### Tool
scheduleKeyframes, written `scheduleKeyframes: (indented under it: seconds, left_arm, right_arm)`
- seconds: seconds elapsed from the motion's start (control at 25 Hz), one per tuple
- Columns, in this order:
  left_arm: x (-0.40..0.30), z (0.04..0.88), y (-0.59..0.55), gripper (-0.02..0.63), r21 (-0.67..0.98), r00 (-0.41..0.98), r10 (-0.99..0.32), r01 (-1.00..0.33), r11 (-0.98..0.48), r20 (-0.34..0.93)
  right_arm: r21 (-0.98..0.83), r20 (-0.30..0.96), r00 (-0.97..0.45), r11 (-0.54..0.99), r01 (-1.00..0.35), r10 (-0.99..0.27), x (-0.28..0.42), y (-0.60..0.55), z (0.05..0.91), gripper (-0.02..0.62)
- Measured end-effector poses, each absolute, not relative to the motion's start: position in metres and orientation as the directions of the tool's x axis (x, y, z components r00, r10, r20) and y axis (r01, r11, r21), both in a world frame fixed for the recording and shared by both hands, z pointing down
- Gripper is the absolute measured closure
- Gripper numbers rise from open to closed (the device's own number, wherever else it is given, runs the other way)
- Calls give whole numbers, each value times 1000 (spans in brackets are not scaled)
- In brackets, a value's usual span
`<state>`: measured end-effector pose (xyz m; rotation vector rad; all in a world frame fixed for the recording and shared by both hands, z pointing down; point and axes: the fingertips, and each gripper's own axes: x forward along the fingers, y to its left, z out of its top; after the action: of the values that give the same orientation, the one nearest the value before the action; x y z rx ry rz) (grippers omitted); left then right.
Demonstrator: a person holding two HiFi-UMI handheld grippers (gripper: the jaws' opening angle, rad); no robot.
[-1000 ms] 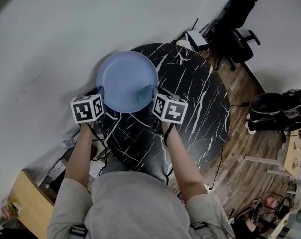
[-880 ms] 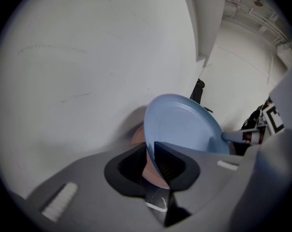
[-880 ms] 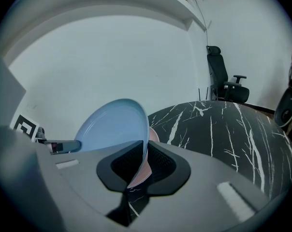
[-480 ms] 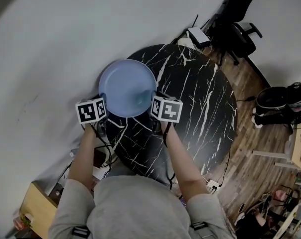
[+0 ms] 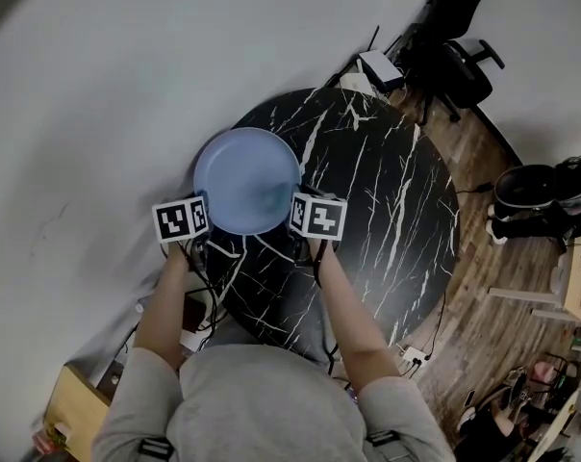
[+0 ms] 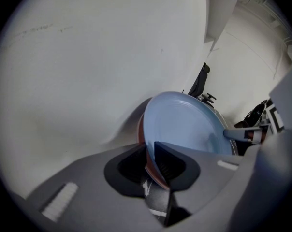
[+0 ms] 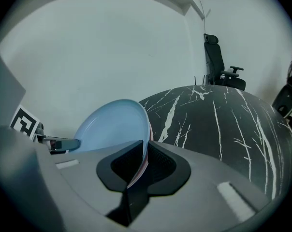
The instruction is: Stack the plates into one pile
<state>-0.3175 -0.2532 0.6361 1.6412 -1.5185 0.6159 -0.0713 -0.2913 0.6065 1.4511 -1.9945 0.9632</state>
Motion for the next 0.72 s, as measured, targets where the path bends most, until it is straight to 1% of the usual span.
scheduleKeyframes:
  seconds: [0.44,0.72]
  left_arm:
    - [-318,642,-257,491,233,169,-582,-972,36,795]
    - [-317,641,-257,479,201,169,-596,-979,-12,785]
  right_arm:
    - [-243,749,-305,185,-952,-588,-73,-296,621,560]
    - [-223,751,-289,185,-957,-593,-72,-298,621,560]
